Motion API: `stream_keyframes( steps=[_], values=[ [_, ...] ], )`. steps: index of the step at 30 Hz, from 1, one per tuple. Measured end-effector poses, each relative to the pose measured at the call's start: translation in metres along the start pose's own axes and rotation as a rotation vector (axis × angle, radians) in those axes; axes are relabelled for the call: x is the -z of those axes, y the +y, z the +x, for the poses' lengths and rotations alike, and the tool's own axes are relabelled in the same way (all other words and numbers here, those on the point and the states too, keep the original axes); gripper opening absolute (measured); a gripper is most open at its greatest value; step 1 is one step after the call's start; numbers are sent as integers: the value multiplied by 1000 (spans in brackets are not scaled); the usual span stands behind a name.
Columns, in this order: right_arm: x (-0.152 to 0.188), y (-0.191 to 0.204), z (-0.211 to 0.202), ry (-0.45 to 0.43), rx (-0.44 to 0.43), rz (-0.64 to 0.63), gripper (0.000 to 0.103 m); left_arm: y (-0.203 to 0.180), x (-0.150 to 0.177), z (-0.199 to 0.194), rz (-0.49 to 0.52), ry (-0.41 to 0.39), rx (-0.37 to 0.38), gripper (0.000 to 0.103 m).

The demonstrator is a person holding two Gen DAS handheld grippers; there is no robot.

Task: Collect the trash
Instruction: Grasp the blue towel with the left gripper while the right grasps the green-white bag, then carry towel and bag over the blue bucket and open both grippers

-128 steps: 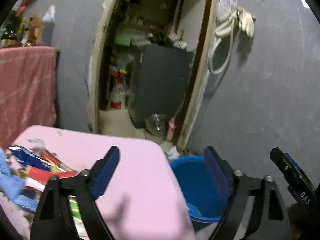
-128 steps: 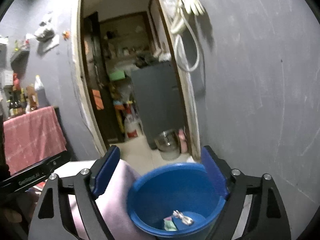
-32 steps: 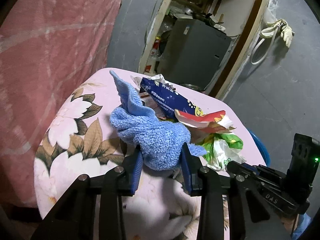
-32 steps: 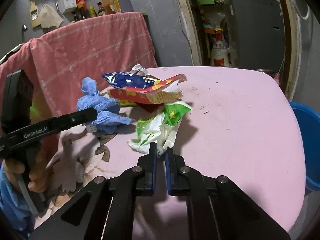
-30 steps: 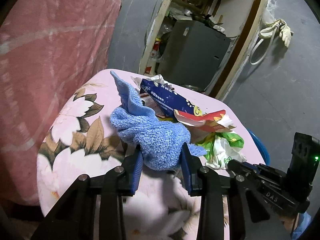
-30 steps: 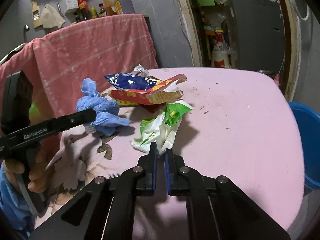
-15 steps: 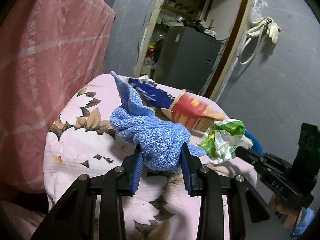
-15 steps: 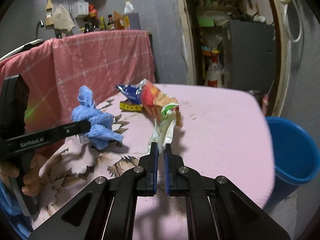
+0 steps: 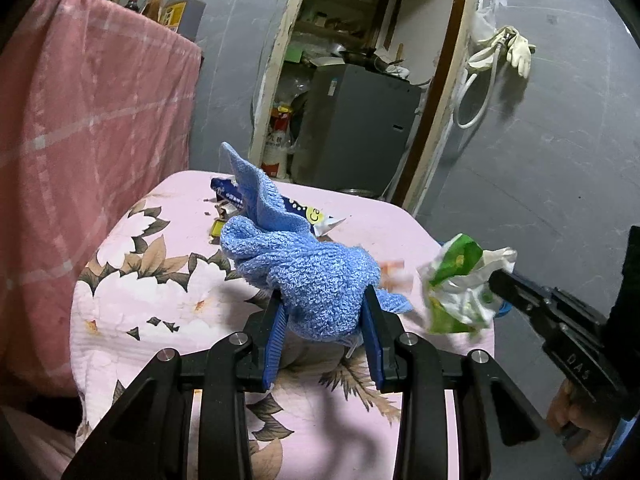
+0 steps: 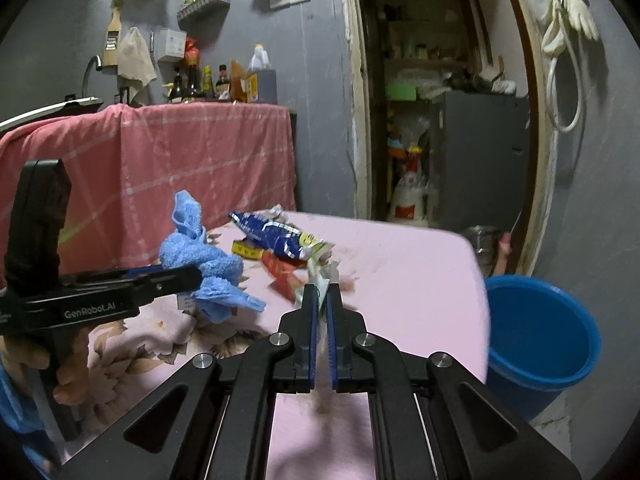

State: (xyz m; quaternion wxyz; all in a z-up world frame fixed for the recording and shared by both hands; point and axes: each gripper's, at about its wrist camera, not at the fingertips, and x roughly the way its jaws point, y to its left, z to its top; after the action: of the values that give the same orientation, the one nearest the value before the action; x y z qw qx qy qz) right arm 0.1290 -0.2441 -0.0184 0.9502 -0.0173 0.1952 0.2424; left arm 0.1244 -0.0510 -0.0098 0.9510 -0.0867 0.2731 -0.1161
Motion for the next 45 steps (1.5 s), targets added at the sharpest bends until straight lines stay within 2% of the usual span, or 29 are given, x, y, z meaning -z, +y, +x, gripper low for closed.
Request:
stream_keyframes(
  steps=[9, 15, 23, 28, 32, 37, 45],
  values=[
    [-3, -1, -17, -80, 51, -28, 2, -10, -2, -3, 27, -39, 25, 30],
    [-14, -4, -32, -171, 109, -54, 2, -23, -10, 2, 54, -68, 43, 30],
    [-38, -24, -57, -315, 250, -87, 2, -62, -35, 18, 107, -177, 91, 30],
    [-51, -54, -69, -378, 349, -88, 2, -99, -56, 36, 142, -242, 123, 30],
    [-59, -84, -71, -395, 416, -84, 2, -126, -73, 61, 160, -256, 154, 30],
    [-62, -126, -63, -379, 475, -58, 2, -156, -89, 103, 153, -223, 199, 31],
    [-50, -184, -50, -324, 540, 32, 2, -201, -89, 165, 206, -170, 219, 31]
  ],
)
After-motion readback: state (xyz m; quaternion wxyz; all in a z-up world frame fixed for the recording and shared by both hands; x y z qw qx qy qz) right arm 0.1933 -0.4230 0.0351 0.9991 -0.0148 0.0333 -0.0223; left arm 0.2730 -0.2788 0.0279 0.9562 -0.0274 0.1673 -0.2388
